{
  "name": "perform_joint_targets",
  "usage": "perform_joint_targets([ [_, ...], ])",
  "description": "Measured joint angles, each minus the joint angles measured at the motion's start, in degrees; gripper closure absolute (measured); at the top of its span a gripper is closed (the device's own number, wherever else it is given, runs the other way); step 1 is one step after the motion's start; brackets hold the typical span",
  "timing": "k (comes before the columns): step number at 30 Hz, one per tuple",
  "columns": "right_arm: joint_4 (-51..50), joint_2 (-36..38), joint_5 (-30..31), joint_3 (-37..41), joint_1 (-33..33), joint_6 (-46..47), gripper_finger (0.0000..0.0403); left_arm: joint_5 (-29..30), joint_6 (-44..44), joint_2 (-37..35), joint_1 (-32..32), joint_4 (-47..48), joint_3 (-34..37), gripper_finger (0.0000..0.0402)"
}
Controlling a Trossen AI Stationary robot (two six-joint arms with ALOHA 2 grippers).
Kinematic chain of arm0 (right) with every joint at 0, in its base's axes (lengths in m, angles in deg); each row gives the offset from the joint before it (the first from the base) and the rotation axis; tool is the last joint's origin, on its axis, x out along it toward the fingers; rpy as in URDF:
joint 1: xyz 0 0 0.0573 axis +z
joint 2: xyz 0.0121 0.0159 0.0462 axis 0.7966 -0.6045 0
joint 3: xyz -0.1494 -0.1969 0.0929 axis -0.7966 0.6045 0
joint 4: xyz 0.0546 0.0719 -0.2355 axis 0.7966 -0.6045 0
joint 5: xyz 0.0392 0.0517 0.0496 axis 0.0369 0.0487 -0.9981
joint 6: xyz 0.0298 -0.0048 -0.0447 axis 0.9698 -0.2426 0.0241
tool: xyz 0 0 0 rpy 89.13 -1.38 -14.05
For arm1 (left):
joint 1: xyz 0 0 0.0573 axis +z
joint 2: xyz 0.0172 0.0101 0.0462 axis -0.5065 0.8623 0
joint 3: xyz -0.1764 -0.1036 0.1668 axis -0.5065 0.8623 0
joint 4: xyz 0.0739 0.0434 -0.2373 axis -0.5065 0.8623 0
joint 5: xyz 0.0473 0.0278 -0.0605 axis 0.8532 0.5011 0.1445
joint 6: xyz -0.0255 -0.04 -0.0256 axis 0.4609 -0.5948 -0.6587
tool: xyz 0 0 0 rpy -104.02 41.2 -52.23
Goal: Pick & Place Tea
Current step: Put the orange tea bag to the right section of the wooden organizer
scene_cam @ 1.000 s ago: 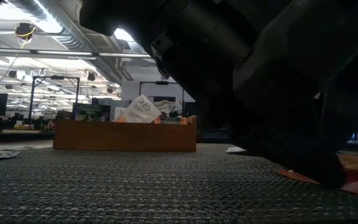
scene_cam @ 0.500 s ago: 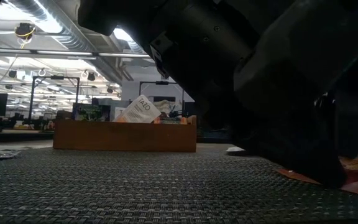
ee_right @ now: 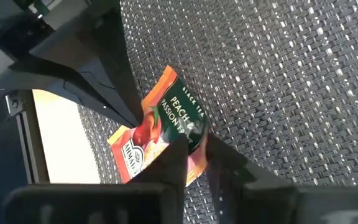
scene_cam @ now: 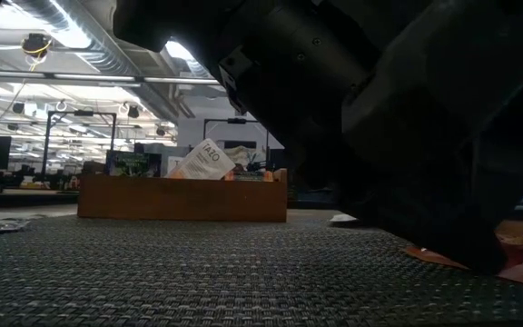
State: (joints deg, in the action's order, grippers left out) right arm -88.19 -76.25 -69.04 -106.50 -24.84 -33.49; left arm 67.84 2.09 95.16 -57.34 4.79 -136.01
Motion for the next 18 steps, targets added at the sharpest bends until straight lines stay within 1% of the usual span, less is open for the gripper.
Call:
perform_joint_targets([
  [3,0.00,0.00,-0.02,0.00,-0.01,-0.24,0.0389,-0.06,0.13,-0.26,0.00,0.04,0.09,0.0398],
  [4,0.00,0.00,-0.02,0.00,-0.01,-0.49,0.0394,-0.27,0.17,-0.26,0.02,0.07,0.07,0.0398],
  [9,-0.20,0.48,-0.02,0.00,0.00,-1.58,0.0396,-2.43,1.12,-1.67,0.02,2.17,0.18,0.0398],
  [11,-0.74,1.44,0.05,0.00,-0.02,-1.82,0.0398,-3.69,1.13,-3.40,-0.03,5.69,0.38,0.0398],
  [13,-1.64,2.98,0.64,0.02,-0.02,-2.10,0.0398,-3.36,1.15,-5.38,-0.57,8.55,0.42,0.0398],
  [15,-1.99,5.23,1.83,0.02,-0.02,-2.77,0.0398,-0.91,1.55,-8.17,-1.45,11.67,0.39,0.0398],
  [18,-2.66,8.83,4.96,0.02,0.00,-4.16,0.0399,6.70,2.77,-11.32,-3.16,14.23,0.16,0.0398],
])
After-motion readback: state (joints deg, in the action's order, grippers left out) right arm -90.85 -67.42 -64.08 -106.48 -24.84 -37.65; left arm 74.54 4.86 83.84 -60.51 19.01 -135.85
